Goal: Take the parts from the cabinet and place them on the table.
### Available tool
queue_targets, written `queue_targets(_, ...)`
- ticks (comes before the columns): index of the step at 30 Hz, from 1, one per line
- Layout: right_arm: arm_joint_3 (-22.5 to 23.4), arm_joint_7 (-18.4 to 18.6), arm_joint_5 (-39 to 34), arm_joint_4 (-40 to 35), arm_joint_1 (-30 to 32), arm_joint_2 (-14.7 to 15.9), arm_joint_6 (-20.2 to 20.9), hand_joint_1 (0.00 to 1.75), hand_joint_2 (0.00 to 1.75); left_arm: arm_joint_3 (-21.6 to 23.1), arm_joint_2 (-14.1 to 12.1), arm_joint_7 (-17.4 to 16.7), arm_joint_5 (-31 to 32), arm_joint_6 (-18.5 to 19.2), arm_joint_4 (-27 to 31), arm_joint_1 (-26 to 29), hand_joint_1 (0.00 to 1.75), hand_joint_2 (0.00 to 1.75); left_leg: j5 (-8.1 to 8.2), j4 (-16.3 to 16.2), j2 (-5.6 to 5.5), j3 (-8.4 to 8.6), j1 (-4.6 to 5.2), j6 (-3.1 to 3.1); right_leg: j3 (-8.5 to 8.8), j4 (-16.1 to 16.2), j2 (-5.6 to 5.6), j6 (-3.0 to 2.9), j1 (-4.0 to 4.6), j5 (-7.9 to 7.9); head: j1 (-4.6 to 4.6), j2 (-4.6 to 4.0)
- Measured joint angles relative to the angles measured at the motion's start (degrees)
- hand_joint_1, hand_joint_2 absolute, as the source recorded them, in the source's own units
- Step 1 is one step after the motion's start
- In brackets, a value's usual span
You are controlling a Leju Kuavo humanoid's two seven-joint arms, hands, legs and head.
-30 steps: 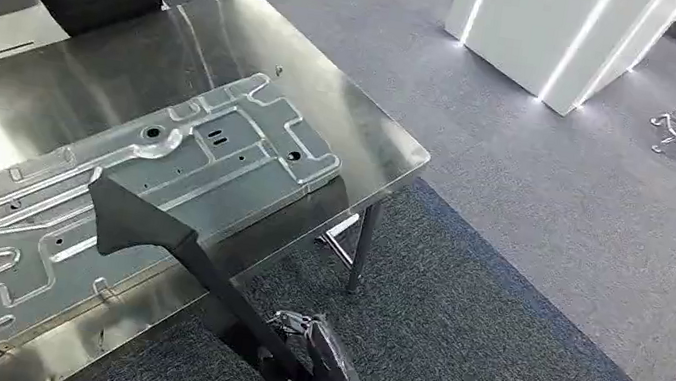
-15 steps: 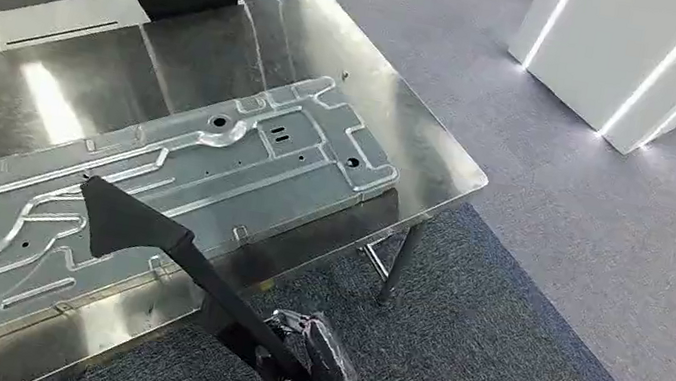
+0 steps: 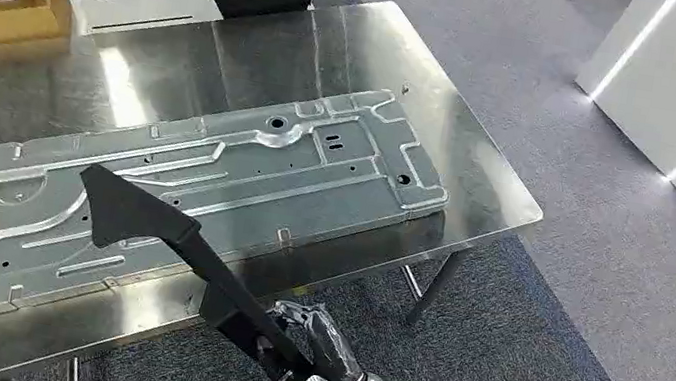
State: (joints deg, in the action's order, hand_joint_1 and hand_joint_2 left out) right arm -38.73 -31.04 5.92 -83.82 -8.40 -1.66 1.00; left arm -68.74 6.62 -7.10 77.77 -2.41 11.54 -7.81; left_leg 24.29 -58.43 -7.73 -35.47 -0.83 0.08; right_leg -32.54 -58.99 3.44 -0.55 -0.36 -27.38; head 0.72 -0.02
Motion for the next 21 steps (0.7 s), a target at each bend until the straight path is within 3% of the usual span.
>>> queue_targets(1,0.02,0.00,-0.28,-0.02,-0.39,-0.35,0.17,1.68,1.75,0.00,-0.02,-0.02,0.04,-0.02,0.00,0.10,0.00,1.75,0.46,-0.88,1.32,-0.11,-0.18,0.10,0.27,0.64,-0.96,-0.40,-0.45,0.36,0.00,0.00)
queue_targets(2,0.02,-0.02,-0.55,-0.13,-0.73,-0.68,0.35,1.68,1.75,0.00,-0.02,-0.02,0.20,-0.04,0.00,0.08,0.00,1.75,1.92,-2.73,4.25,-0.99,0.24,-0.02,0.44,0.92,-1.52,-0.77,-0.37,0.41,-0.15,0.00)
queue_targets(3,0.07,-0.02,-0.85,-0.37,-1.09,-0.83,0.48,1.68,1.75,0.00,-0.02,-0.04,0.24,-0.02,0.00,-0.04,0.00,1.75,4.33,-6.74,5.81,-2.93,0.15,-0.25,0.47,0.91,-2.44,-1.05,-0.26,0.39,-0.20,0.02)
queue_targets(5,0.24,0.00,-1.07,-0.44,-1.49,-1.03,0.53,1.68,1.75,0.00,0.02,-0.04,0.33,-0.02,0.00,-0.21,0.00,1.75,7.97,-15.11,6.82,-6.93,-0.03,-0.72,0.44,0.85,-3.96,-1.19,-0.11,0.25,-0.20,0.02)
queue_targets(6,0.28,0.02,-1.14,-0.44,-1.67,-1.12,0.53,1.68,1.75,0.00,0.11,-0.04,0.33,-0.02,0.00,-0.21,0.00,1.75,8.41,-17.56,7.00,-8.02,-0.20,-0.97,0.40,0.79,-4.65,-1.16,-0.09,0.22,-0.20,0.02)
queue_targets(7,0.28,0.15,-1.34,-0.44,-1.89,-1.20,0.59,1.68,1.75,0.00,0.15,-0.07,0.37,-0.02,0.00,-0.13,0.00,1.75,7.53,-17.08,7.18,-7.62,-0.39,-1.16,0.41,0.75,-5.05,-1.05,-0.10,0.15,-0.20,0.02)
queue_targets(8,0.33,0.31,-1.77,-0.44,-2.30,-1.34,0.70,1.68,1.75,0.00,0.13,-0.09,0.39,-0.02,0.00,-0.01,0.00,1.75,5.41,-13.69,7.41,-5.71,-0.58,-1.32,0.40,0.60,-5.35,-0.91,-0.16,0.05,-0.20,0.00)
queue_targets(10,0.48,0.89,-2.78,-0.46,-3.33,-1.73,0.98,1.68,1.75,0.00,0.13,-0.11,0.44,-0.02,0.00,0.06,0.00,1.75,0.91,-3.58,7.86,0.02,-0.83,-1.39,0.42,0.02,-5.61,-0.37,-0.32,-0.32,-0.20,0.00)
queue_targets(11,0.61,1.07,-3.15,-0.46,-3.88,-1.95,1.18,1.68,1.75,0.00,0.13,-0.13,0.44,-0.02,0.00,0.01,0.00,1.75,1.98,-1.10,8.36,1.49,-0.65,-1.26,0.24,-0.18,-5.70,-0.05,-0.13,-0.52,-0.17,0.02)
queue_targets(12,0.92,1.31,-3.41,-0.50,-4.39,-2.10,1.42,1.68,1.75,0.00,0.13,-0.20,0.55,-0.02,0.00,-0.08,0.00,1.75,1.57,-0.67,8.11,1.37,-0.39,-0.63,0.08,-0.52,-5.69,0.22,0.10,-0.64,-0.16,0.02)
queue_targets(15,1.25,2.32,-4.33,-0.50,-5.96,-2.58,1.57,1.68,1.75,0.00,0.13,-0.46,0.94,0.05,0.00,0.01,0.00,1.75,1.55,-0.80,8.02,1.16,-0.04,0.24,0.20,-0.13,-5.78,1.05,0.06,-0.29,-0.11,0.02)
queue_targets(17,1.68,3.74,-5.67,-0.50,-8.02,-3.09,1.62,1.68,1.75,0.04,0.13,-0.59,1.09,0.09,0.00,-0.14,0.00,1.75,1.10,-0.27,7.97,1.35,-0.47,1.09,-0.62,-1.91,-4.92,1.63,-0.38,-1.82,-0.09,0.00)
queue_targets(18,1.97,4.24,-6.31,-0.50,-9.12,-3.39,1.62,1.68,1.75,0.07,0.13,-0.61,1.20,0.15,0.00,-0.33,0.00,1.75,1.04,-0.27,7.96,1.27,-0.47,1.47,-2.07,-5.18,-4.37,1.76,-0.37,-3.90,0.00,0.00)
queue_targets(20,2.75,5.53,-7.72,-0.39,-11.08,-3.70,1.75,1.68,1.75,0.17,0.15,-0.63,1.57,0.35,0.00,-0.54,0.00,1.75,1.00,-0.27,7.85,1.14,-0.30,1.64,-6.65,-14.64,-3.87,1.96,-0.36,-7.96,-0.04,0.02)
queue_targets(21,2.97,6.39,-8.73,-0.24,-12.08,-3.78,1.92,1.68,1.75,0.20,0.15,-0.70,1.77,0.46,0.00,-0.55,0.00,1.75,0.98,-0.28,7.68,1.11,-0.23,1.68,-8.53,-18.23,-3.79,1.94,-0.37,-8.67,-0.02,0.00)
